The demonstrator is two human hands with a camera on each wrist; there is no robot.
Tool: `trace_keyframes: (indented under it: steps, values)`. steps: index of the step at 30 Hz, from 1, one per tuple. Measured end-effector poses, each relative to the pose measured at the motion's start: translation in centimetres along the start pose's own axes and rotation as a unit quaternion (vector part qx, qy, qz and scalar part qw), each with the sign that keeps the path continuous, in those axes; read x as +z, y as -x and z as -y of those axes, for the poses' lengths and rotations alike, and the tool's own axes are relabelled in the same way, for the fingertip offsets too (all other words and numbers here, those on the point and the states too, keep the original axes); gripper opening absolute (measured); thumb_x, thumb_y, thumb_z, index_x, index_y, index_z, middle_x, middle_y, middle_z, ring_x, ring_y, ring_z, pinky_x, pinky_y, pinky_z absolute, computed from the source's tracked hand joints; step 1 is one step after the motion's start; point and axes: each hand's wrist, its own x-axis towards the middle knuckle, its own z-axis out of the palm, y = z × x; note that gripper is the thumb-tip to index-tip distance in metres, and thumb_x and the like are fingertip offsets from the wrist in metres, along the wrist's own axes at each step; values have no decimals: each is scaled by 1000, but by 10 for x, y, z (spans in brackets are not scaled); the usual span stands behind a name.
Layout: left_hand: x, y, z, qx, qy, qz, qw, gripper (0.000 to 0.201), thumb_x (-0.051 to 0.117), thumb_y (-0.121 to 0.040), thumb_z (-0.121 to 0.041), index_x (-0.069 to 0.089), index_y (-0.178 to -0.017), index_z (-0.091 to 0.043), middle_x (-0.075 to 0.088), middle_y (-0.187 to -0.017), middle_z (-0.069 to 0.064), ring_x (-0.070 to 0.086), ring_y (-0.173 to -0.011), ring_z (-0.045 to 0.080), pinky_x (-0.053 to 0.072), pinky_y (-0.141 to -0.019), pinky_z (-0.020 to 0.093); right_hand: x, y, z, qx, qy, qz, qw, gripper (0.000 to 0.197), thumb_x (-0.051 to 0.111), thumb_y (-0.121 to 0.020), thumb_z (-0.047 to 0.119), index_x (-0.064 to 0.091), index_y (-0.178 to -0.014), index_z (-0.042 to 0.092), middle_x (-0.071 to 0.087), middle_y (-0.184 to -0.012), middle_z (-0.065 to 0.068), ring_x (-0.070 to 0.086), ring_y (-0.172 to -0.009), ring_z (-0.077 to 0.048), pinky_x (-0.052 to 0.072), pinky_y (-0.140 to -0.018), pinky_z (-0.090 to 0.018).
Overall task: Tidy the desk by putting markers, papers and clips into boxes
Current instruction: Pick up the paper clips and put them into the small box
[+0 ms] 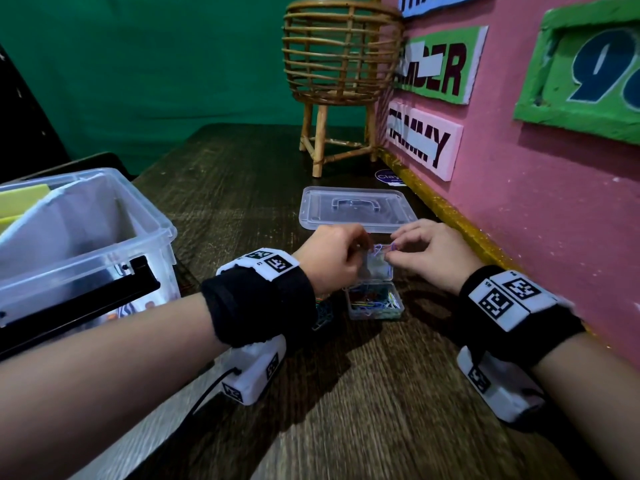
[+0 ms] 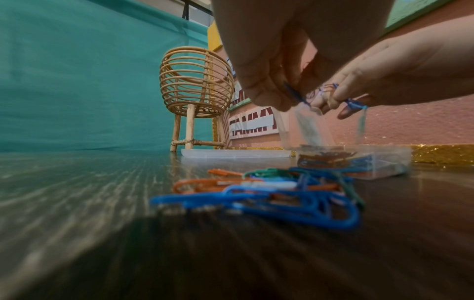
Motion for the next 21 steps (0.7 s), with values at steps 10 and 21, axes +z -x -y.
trace_keyframes:
  steps: [10,21]
  values:
    - [-4,-1,-3,-5,15,-59,998,19,47,-85,-3,61,-98,-1,65,-102,15,57,-98,27,34,-78,21,1,2,2,25,-85,78,993,18,70,-78,11,67,-65,21,63,-56,2,55,-45,1,43,-52,-15]
    - [4,1,1,34,33,27,999,14,59,-83,-5,63,-97,-5,58,-80,-4,55,-73,14,36,-59,8,-2,6,5,39,-6,163,986,22,72,-70,3,68,-65,23,72,-81,-7,65,-75,-16,53,-78,-30]
